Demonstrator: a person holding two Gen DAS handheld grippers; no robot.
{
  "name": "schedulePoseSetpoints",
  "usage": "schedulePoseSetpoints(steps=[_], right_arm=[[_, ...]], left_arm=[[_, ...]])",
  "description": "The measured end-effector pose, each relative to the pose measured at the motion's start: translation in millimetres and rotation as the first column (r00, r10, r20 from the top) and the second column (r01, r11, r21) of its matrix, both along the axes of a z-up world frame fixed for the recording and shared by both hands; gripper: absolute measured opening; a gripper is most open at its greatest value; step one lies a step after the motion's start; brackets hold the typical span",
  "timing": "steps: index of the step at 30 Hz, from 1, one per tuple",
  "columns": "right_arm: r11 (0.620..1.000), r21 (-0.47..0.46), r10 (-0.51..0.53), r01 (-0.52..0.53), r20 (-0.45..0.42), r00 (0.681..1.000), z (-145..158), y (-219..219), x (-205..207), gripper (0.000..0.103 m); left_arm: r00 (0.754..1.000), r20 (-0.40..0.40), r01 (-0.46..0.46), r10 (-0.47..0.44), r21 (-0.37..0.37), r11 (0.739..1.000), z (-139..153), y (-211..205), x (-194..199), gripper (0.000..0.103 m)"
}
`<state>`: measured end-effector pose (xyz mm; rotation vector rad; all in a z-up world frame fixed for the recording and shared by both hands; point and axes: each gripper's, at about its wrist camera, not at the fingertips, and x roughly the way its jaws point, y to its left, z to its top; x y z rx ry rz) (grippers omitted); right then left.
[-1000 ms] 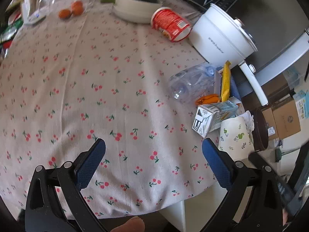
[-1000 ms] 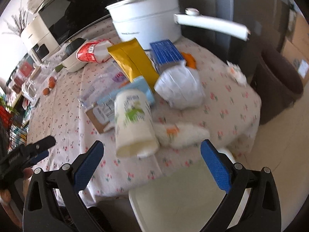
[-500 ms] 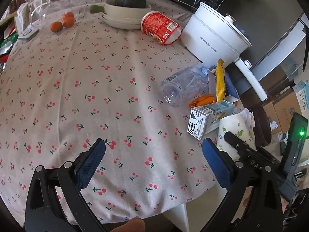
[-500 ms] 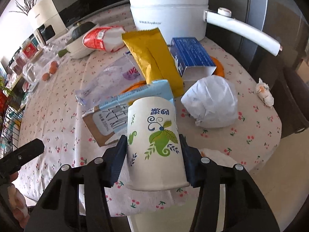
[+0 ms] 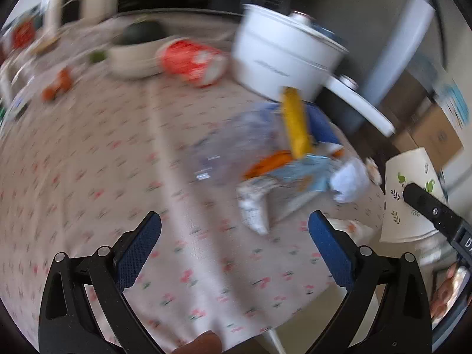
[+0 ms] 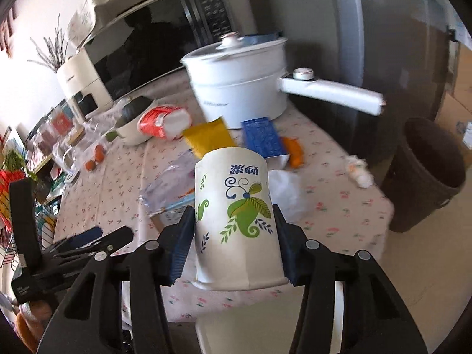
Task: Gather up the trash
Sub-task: 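Grasp the milk carton with the left tool while the right tool lifts the cup, then move the cup over the white basin and open the right tool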
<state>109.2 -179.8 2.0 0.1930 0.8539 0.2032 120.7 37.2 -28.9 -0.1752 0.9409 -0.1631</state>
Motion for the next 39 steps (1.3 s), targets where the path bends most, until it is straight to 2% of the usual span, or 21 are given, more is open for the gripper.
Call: schedulePoseSetpoints(steps=[3, 5, 6, 9, 13, 15, 17, 19, 21, 23, 26, 27, 32, 35, 39], right_arm=[[1.0, -0.002, -0.025, 0.025, -0.017, 1.0, -1.4, -22.1, -5.1, 0.051], [0.999, -0.006, -0.032, 0.032, -0.027, 0.999, -3.4, -32.4, -9.4, 0.051], [0.999, -0.012, -0.032, 0.032, -0.034, 0.999, -5.1, -36.7, -11.6, 0.051], [0.999, -0.043, -0.023, 0.02, -0.06, 0.998, -12.7, -44.9, -19.9, 0.051], [0.998, -0.057, -0.012, 0.007, -0.094, 0.995, -22.1, -51.9, -26.8, 0.052], [0.998, -0.063, -0.012, 0.005, -0.11, 0.994, -27.9, -54.5, -28.0, 0.052], [0.998, -0.064, -0.01, 0.002, -0.124, 0.992, -32.1, -55.8, -27.6, 0.052], [0.998, -0.064, -0.008, -0.001, -0.131, 0.991, -34.1, -55.2, -27.4, 0.052], [0.998, -0.068, -0.005, -0.004, -0.132, 0.991, -34.6, -53.4, -27.5, 0.052], [0.998, -0.07, -0.001, -0.008, -0.132, 0.991, -34.8, -51.8, -28.4, 0.052], [0.998, -0.069, 0.001, -0.01, -0.131, 0.991, -34.5, -51.7, -30.6, 0.052], [0.998, -0.068, 0.001, -0.01, -0.13, 0.992, -34.2, -52.0, -31.2, 0.052], [0.998, -0.063, -0.002, -0.005, -0.115, 0.993, -31.6, -54.3, -36.0, 0.052], [0.998, -0.062, 0.001, -0.007, -0.108, 0.994, -29.4, -53.1, -41.5, 0.053], [0.997, -0.08, 0.007, -0.015, -0.103, 0.995, -29.7, -48.9, -52.3, 0.053]], left_arm=[[0.992, 0.04, 0.115, -0.119, 0.101, 0.988, 2.1, -32.7, 4.2, 0.096], [0.979, 0.036, 0.19, -0.202, 0.213, 0.959, -5.2, -56.6, 10.2, 0.096], [0.975, 0.031, 0.206, -0.219, 0.238, 0.949, -8.4, -61.6, 12.8, 0.096], [0.958, 0.01, 0.267, -0.288, 0.347, 0.899, -20.2, -82.6, 27.5, 0.096], [0.93, -0.024, 0.333, -0.367, 0.477, 0.813, -39.1, -99.1, 39.1, 0.095], [0.92, -0.051, 0.356, -0.389, 0.524, 0.774, -52.7, -103.0, 42.8, 0.089], [0.911, -0.081, 0.38, -0.405, 0.548, 0.745, -63.5, -103.0, 43.9, 0.075], [0.909, -0.07, 0.373, -0.411, 0.575, 0.728, -69.4, -103.5, 42.0, 0.071], [0.908, -0.059, 0.371, -0.414, 0.57, 0.733, -68.7, -102.3, 41.5, 0.07], [0.91, -0.041, 0.362, -0.412, 0.561, 0.744, -66.9, -101.0, 42.0, 0.062], [0.917, -0.03, 0.363, -0.397, 0.475, 0.802, -58.9, -93.3, 43.6, 0.06], [0.922, -0.025, 0.36, -0.386, 0.42, 0.833, -53.9, -86.1, 44.4, 0.06], [0.949, 0.004, 0.307, -0.314, 0.191, 0.932, -28.8, -58.7, 41.3, 0.059], [0.964, 0.023, 0.264, -0.265, 0.062, 0.963, -12.5, -44.1, 32.8, 0.059], [0.971, 0.051, 0.236, -0.233, -0.071, 0.969, 7.9, -39.4, 7.6, 0.059]])
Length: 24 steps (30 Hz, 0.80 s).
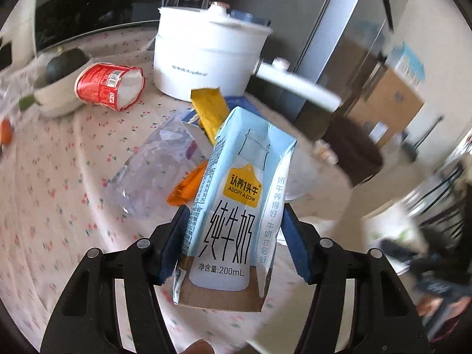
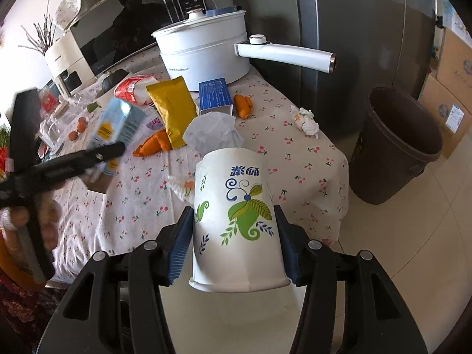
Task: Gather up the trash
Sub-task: 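Move the cup over the white basin and open the right tool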
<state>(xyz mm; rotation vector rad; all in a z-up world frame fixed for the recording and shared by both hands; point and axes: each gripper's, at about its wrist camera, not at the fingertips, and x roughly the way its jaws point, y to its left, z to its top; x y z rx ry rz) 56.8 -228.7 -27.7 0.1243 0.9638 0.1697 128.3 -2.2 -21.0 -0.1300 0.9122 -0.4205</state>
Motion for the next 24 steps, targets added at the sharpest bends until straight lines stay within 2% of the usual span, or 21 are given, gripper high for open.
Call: schedulePoseSetpoints(steps=[3, 6, 8, 14, 16, 17, 18, 24], right_arm=[[1.0, -0.02, 0.001, -0.001, -0.007, 1.0, -4.1, 1.7, -8.0, 0.053], [0.999, -0.033, -0.003, 0.003, -0.015, 1.0, -9.1, 1.6, -17.0, 0.054], [0.999, -0.036, -0.002, 0.001, -0.022, 1.0, -12.5, 1.5, -22.7, 0.054], [0.997, -0.069, 0.028, -0.032, -0.062, 0.998, -27.1, 11.1, -38.6, 0.055], [0.997, -0.073, 0.029, -0.035, -0.071, 0.997, -31.2, 12.9, -43.4, 0.066], [0.997, -0.074, 0.025, -0.03, -0.071, 0.997, -31.3, 12.5, -45.7, 0.075], [0.997, -0.074, 0.018, -0.023, -0.066, 0.998, -30.6, 11.3, -47.6, 0.078], [0.992, -0.098, -0.086, 0.084, -0.018, 0.996, -22.9, -9.2, -49.6, 0.08]], left_arm=[[1.0, -0.016, -0.001, 0.0, -0.104, 0.995, 11.2, 5.0, -16.4, 0.06], [0.998, -0.059, -0.015, 0.001, -0.234, 0.972, 12.2, 13.7, -33.4, 0.06], [0.996, -0.084, -0.025, 0.002, -0.276, 0.961, 9.0, 16.4, -42.3, 0.06], [0.994, -0.106, 0.003, -0.034, -0.274, 0.962, 0.3, 3.8, -64.0, 0.06], [0.993, -0.106, 0.014, -0.045, -0.275, 0.961, -0.9, 0.6, -69.1, 0.06], [0.993, -0.107, 0.017, -0.048, -0.274, 0.962, -1.9, -1.0, -70.8, 0.06], [0.993, -0.109, 0.018, -0.05, -0.272, 0.962, -2.9, -1.7, -72.5, 0.06], [0.991, -0.109, 0.051, -0.081, -0.256, 0.965, -6.7, -9.1, -80.3, 0.06]])
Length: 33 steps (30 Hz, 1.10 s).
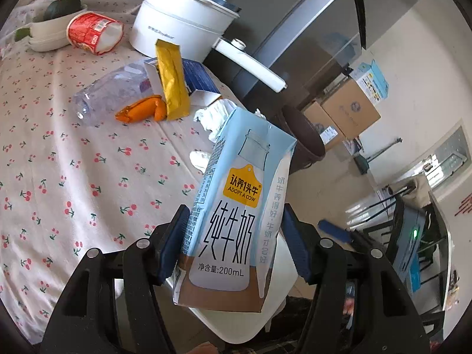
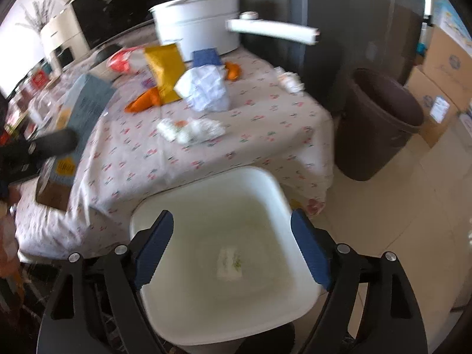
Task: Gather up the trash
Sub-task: 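Move the cup over the white basin and open the right tool, then lower the milk carton into the white basin and open the left tool, then grasp the crumpled white tissue on the cloth with the right tool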
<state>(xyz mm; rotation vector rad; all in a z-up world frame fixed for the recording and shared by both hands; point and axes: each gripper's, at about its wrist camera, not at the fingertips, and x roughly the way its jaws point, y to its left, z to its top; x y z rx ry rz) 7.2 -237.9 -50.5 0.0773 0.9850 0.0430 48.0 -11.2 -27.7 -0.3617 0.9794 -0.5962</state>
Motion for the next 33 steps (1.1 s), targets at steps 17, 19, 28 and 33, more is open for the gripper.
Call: schedulePoseSetpoints(steps=[17, 19, 28, 33], right_arm=[[0.98, -0.043, -0.19, 0.196, 0.107, 0.976, 17.2, -41.4, 5.0, 0.087], [0.981, -0.04, -0.184, 0.189, 0.11, 0.977, 17.9, -38.4, 8.6, 0.087], [0.989, -0.08, -0.113, 0.124, 0.126, 0.986, 18.7, -11.5, 20.9, 0.088], [0.985, -0.163, -0.037, 0.06, 0.141, 0.989, 15.9, 11.6, 28.5, 0.09]], left_arm=[[0.982, -0.062, 0.181, -0.178, 0.055, 0.982, -33.1, -52.1, -19.0, 0.08], [0.979, -0.065, 0.197, -0.193, 0.069, 0.978, -35.9, -55.1, -20.2, 0.082], [0.996, -0.051, 0.078, -0.073, 0.102, 0.992, -33.2, -26.9, -6.4, 0.082], [1.0, -0.002, -0.02, 0.021, 0.159, 0.987, -24.0, -8.1, -3.6, 0.088]])
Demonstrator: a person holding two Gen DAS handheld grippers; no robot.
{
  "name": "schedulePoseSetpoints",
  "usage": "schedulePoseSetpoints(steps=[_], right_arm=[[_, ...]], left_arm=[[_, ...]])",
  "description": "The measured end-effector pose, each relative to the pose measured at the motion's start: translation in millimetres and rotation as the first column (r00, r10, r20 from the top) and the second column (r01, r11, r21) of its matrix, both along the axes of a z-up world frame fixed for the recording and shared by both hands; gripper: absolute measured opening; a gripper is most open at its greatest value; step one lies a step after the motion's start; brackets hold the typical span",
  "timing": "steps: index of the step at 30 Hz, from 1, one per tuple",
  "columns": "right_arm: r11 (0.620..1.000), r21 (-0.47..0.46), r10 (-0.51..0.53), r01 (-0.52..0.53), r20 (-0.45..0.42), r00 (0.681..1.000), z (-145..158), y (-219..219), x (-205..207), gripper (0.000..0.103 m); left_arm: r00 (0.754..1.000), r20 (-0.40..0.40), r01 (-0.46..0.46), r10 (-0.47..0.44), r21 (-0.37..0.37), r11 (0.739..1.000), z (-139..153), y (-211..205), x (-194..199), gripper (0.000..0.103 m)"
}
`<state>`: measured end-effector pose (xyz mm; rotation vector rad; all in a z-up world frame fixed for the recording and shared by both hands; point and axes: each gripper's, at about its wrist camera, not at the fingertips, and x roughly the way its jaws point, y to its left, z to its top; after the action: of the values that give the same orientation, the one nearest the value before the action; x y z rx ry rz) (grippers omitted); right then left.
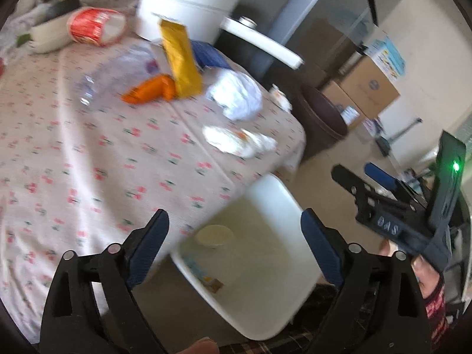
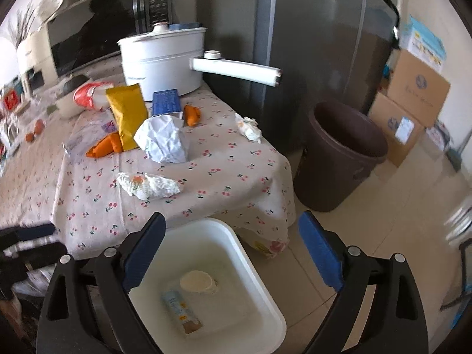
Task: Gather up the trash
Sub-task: 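Grasp the crumpled white tissue on the cloth with the right tool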
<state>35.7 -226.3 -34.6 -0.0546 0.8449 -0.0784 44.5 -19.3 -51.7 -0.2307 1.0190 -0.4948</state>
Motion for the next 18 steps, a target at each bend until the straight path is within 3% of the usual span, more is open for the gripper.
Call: schedulePoseSetpoints(steps=[4, 13, 18], right_arm=[[0.991, -0.072, 0.109, -0.109, -0.01, 0.994, -5.2, 26.3, 16.6, 0.09], [0.939, -0.11, 0.322, -0.325, -0.041, 0.946, -19.2, 72.1, 49.3, 0.09], [0.906, -0.127, 0.395, -0.405, -0.099, 0.914, -35.5, 93.6, 64.7, 0.09]], left_arm=[[0.998, 0.026, -0.059, 0.058, 0.049, 0.997, 5.3, 13.0, 5.8, 0.089], [0.991, 0.004, -0.133, 0.133, 0.057, 0.99, 1.7, 39.9, 17.8, 0.089], [0.985, -0.027, -0.17, 0.171, 0.045, 0.985, -3.0, 55.7, 23.6, 0.089]])
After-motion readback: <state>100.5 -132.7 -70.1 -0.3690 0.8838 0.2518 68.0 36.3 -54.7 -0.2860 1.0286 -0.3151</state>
